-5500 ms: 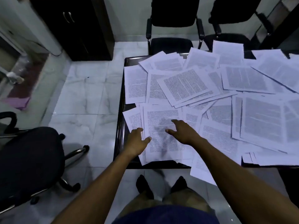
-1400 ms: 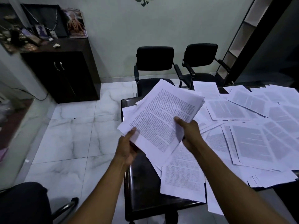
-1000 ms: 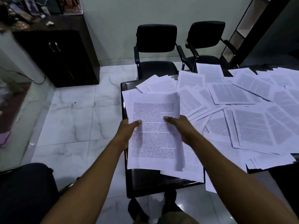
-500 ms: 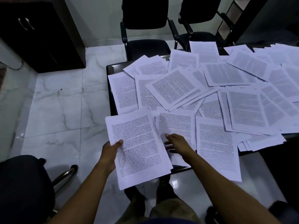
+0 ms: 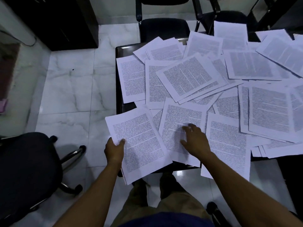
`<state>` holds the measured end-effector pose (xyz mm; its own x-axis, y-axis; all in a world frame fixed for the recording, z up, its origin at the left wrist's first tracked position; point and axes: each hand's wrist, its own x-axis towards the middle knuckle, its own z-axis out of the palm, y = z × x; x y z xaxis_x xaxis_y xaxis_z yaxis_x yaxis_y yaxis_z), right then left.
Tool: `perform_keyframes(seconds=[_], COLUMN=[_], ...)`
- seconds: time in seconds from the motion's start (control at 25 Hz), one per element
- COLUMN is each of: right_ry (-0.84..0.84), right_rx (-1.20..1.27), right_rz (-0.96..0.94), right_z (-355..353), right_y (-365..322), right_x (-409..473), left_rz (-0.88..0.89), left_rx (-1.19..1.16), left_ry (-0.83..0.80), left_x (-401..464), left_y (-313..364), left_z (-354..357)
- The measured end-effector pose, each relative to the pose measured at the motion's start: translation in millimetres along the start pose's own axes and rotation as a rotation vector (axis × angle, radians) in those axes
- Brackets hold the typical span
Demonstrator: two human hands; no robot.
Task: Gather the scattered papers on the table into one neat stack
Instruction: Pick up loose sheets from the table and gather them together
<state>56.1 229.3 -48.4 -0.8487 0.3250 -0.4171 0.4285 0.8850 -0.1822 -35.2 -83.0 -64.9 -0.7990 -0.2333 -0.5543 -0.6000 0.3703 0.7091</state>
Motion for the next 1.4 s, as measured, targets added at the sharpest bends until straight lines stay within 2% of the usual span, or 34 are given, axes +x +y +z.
perform_keyframes(seconds=[0.12,0.2,0.28,0.32,0.4,0.48,0.6,0.68,0.8,0.92,1.04,1.2,1.32,1.4], right_ry=[0.001,0.002,0.008,0.012,0.049,0.123,0.191,0.196,0.147,0.029,0.018,0.012,-0.033,0.002], right_rx=[-0.037,-0.039,-0.031,-0.02,0.02,0.109,0.186,0.176,0.204,0.187,0.207,0.207,0.185,0.289], right_rz=[-0.051,-0.077,-0.092,-0.095,-0.072,0.031,0.203,0.33,0.466,0.413,0.307,0.251,0.158,0.053], right_z=[-4.0,-9.8,-14.7,-16.4,-17.6,-17.2,-16.6,-14.8,-8.7,1.5,4.6,-4.8,-12.3,-16.5], right_y=[10.0,18.9,26.6,31.4,41.8,58.0,89.6,113.5,142.7,153.7,147.2,123.4,96.9,85.2], right_x=[7.7,12.8,17.0,18.3,17.1,11.3,-4.7,-19.6,-38.8,-45.0,-34.7,-14.4,4.0,11.7], left_rz=[0.004,0.026,0.138,0.222,0.359,0.417,0.328,0.263,0.257,0.22,0.184,0.023,0.096,0.128], left_rx=[0.073,0.192,0.309,0.312,0.268,0.306,0.453,0.514,0.529,0.442,0.391,0.044,0.017,0.061], left_ry=[0.049,0.146,0.261,0.268,0.118,-0.133,-0.388,-0.405,-0.345,-0.32,-0.384,-0.553,-0.623,-0.653], left_x=[-2.2,-1.9,-6.3,-11.1,-24.4,-38.3,-41.3,-40.7,-39.5,-45.7,-54.5,-67.7,-69.5,-70.0], left_y=[6.1,10.2,18.2,25.1,43.8,65.8,92.1,101.6,107.6,109.3,104.9,100.4,88.0,84.7], left_z=[2.1,3.9,9.5,18.1,44.6,81.8,139.0,169.2,195.4,207.0,216.8,221.6,221.2,220.0])
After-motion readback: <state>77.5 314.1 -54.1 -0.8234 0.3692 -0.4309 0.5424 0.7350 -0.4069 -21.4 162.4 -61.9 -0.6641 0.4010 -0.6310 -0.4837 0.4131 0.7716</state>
